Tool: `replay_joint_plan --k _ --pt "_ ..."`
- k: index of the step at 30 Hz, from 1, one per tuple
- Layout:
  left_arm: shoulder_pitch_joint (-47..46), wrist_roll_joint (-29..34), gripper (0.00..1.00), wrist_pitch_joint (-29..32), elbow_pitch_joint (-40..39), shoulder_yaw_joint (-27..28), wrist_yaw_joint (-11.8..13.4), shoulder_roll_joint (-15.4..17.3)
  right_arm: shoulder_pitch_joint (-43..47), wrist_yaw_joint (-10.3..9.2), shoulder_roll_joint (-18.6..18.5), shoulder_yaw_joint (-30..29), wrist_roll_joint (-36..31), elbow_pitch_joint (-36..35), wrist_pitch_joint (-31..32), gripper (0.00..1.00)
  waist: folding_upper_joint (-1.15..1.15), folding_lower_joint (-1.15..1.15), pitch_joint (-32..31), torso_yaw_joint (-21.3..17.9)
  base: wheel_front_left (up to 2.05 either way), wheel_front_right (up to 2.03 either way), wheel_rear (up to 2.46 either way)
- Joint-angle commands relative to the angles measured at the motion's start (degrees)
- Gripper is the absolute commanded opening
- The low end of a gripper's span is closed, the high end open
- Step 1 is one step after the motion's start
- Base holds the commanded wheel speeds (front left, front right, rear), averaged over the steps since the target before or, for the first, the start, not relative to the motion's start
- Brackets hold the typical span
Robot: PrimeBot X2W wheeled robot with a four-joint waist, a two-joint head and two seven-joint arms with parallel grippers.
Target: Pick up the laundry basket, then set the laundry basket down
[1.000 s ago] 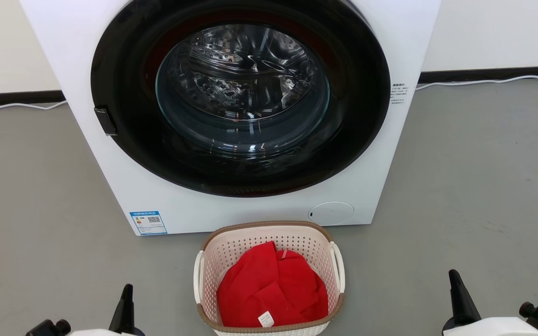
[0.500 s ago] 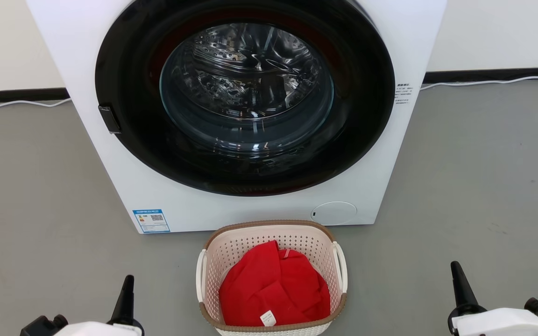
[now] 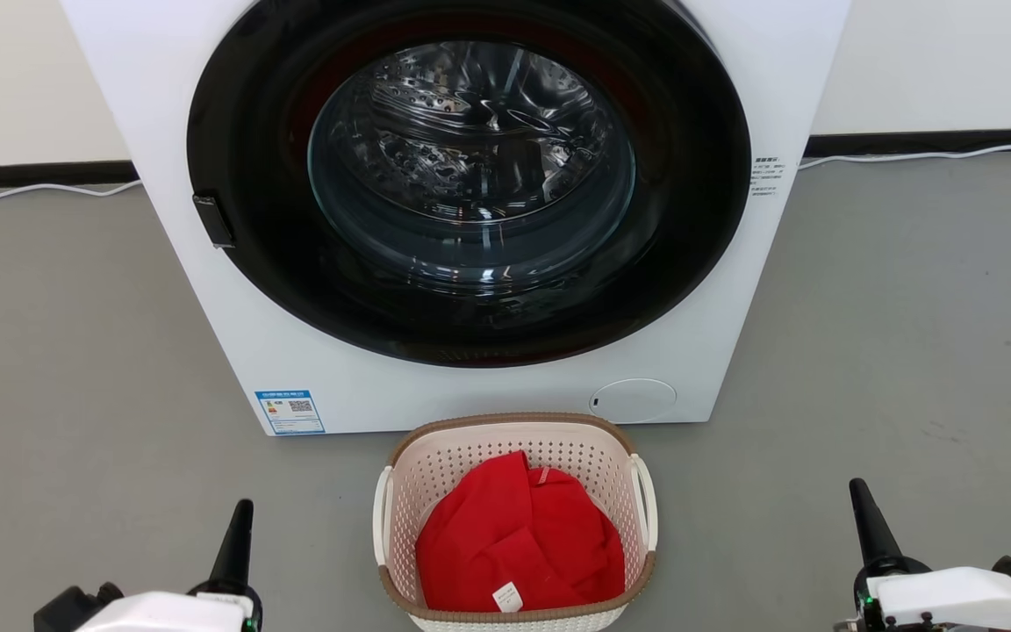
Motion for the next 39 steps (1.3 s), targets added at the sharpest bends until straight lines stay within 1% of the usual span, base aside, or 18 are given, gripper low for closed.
replay_joint_plan --k 1,22,32,39 --pt "-3.4 -1.5 0.00 0.6 -1.9 1.4 -0.8 0.7 -3.1 0.37 -0.6 0.7 1.7 -1.9 0.5 0.00 0.00 0.00 0.0 0.0 0.00 0.00 0.00" --pt "-5.1 -13.3 0.00 3.9 -3.1 1.8 -1.4 0.9 -4.8 0.40 -0.7 0.0 15.5 -2.9 3.9 0.00 0.00 0.00 0.2 0.8 0.00 0.00 0.00" --pt "-6.1 -19.9 0.00 5.8 -3.8 2.1 -1.8 0.9 -5.7 0.42 -0.7 -0.4 23.1 -3.4 5.8 0.00 0.00 0.00 0.3 1.3 0.00 0.00 0.00" --pt "-6.1 -20.2 0.00 5.9 -3.8 2.1 -1.8 0.9 -5.7 0.42 -0.7 -0.4 23.5 -3.5 5.9 0.00 0.00 0.00 0.3 1.3 0.00 0.00 0.00"
